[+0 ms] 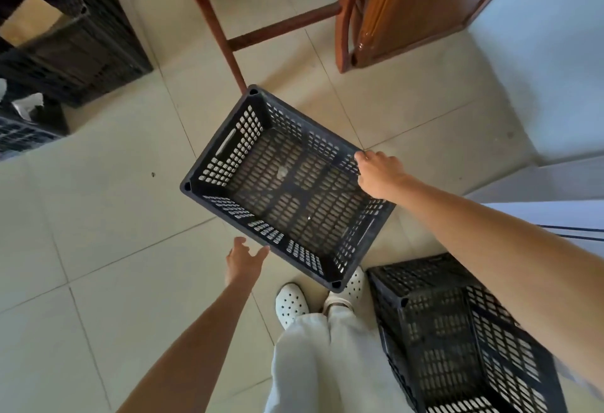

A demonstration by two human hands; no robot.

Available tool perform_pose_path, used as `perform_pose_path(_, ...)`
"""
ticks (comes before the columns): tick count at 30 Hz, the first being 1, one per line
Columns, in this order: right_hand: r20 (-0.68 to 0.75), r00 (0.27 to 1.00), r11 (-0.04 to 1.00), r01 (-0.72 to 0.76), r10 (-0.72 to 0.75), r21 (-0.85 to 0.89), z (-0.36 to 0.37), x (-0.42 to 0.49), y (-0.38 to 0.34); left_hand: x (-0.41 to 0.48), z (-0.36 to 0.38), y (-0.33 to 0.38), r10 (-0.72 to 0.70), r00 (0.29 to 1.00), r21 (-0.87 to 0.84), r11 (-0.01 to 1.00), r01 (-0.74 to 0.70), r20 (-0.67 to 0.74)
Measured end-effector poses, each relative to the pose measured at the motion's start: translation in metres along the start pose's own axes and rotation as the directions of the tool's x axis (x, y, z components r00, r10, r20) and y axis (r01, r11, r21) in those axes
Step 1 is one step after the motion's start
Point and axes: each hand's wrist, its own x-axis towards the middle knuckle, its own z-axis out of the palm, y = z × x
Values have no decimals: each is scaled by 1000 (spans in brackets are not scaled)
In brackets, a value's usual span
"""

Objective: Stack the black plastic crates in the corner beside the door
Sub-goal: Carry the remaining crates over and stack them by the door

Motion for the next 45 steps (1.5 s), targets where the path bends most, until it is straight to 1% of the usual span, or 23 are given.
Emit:
perform_pose_path(2, -13, 1000, 1000, -14, 14, 14, 22, 25, 0, 25, 18, -8, -82, 996, -96, 992, 78, -33)
perform_pose_path(6, -42, 997, 996, -60, 63, 65, 51, 69, -1, 68, 40, -11, -195, 976, -199, 965, 172, -99)
perform_pose_path(9, -10, 993, 983, -114, 117, 142, 63, 99, -3, 89, 46, -19, -241, 961, -265, 944, 199, -134)
perform_pose_path(12, 21, 986, 931, -162, 164, 327, 67, 122, -4, 103, 46, -20, -220, 972, -245, 950, 196, -77)
perform_pose_path(15, 64, 974, 838, -220, 218, 500, 62, 130, -2, 105, 41, -15, -219, 974, -213, 956, 202, -59)
perform_pose_path(17, 112, 970, 807, -242, 216, 538, 52, 126, 4, 98, 33, -9, -218, 972, -154, 967, 203, -84)
perform_pose_path(20, 144, 965, 805, -263, 220, 533, 32, 108, 12, 78, 13, 4, -197, 975, -88, 978, 188, -103)
perform_pose_path(25, 161, 952, 771, -305, 260, 558, -24, 53, 32, 26, -35, 53, -116, 989, 41, 992, 120, -95)
perform_pose_path(30, 197, 907, 679, -411, 373, 608, -95, -21, 62, -43, -82, 118, 0, 1000, 148, 989, 2, -14)
perform_pose_path(33, 217, 881, 622, -455, 421, 637, -134, -69, 81, -85, -110, 157, 69, 996, 167, 983, -76, 47)
perform_pose_path(36, 232, 849, 563, -496, 475, 661, -167, -118, 96, -117, -139, 195, 139, 984, 249, 955, -163, 112)
perform_pose_path(39, 245, 808, 500, -537, 535, 680, -190, -158, 105, -134, -162, 229, 202, 963, 216, 947, -239, 178)
perform_pose_path(42, 271, 756, 406, -574, 596, 711, -207, -185, 106, -143, -181, 266, 281, 934, 279, 899, -337, 221)
perform_pose_path(45, 301, 707, 294, -587, 640, 754, -216, -201, 103, -137, -196, 300, 360, 894, 296, 852, -431, 267)
